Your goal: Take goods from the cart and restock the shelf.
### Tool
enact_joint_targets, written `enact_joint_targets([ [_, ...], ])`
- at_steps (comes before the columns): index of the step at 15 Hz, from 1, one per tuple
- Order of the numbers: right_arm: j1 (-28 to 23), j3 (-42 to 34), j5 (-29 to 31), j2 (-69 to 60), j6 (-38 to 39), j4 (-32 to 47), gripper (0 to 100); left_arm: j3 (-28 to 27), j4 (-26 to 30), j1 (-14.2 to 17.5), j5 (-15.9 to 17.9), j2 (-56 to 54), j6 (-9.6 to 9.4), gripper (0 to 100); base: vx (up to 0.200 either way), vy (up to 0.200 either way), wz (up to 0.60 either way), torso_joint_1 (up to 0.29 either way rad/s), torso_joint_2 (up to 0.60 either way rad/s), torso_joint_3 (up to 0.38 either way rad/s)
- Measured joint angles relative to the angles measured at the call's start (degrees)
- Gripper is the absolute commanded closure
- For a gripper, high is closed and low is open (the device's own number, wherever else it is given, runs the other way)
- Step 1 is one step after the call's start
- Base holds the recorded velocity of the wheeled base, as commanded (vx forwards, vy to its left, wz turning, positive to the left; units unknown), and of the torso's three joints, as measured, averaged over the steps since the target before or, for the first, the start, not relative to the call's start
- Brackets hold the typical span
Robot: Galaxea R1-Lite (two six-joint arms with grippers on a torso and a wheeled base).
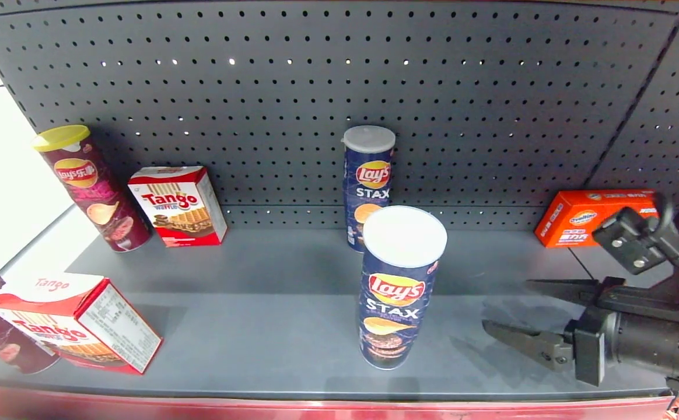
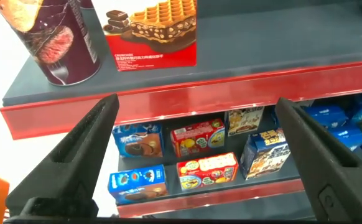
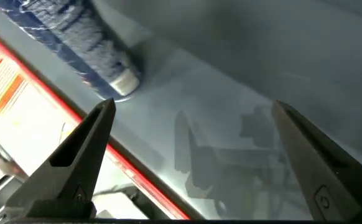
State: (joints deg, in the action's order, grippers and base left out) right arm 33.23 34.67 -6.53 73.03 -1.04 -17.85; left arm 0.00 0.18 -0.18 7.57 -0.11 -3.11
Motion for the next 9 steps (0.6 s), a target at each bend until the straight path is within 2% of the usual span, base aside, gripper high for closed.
enact_joint_targets([
  [3, 2.99, 2.4, -0.11, 4.23, 0.0, -0.13, 0, 0.0, -0.02, 0.0, 0.0, 0.0, 0.13, 0, 0.0, 0.0, 0.0, 0.0, 0.0, 0.0],
  [9, 5.3, 8.37, -0.22, 10.97, -0.07, -0.24, 0, 0.0, 0.0, 0.0, -0.6, 0.0, 0.66, 0, 0.0, 0.0, 0.0, 0.0, 0.0, 0.0],
])
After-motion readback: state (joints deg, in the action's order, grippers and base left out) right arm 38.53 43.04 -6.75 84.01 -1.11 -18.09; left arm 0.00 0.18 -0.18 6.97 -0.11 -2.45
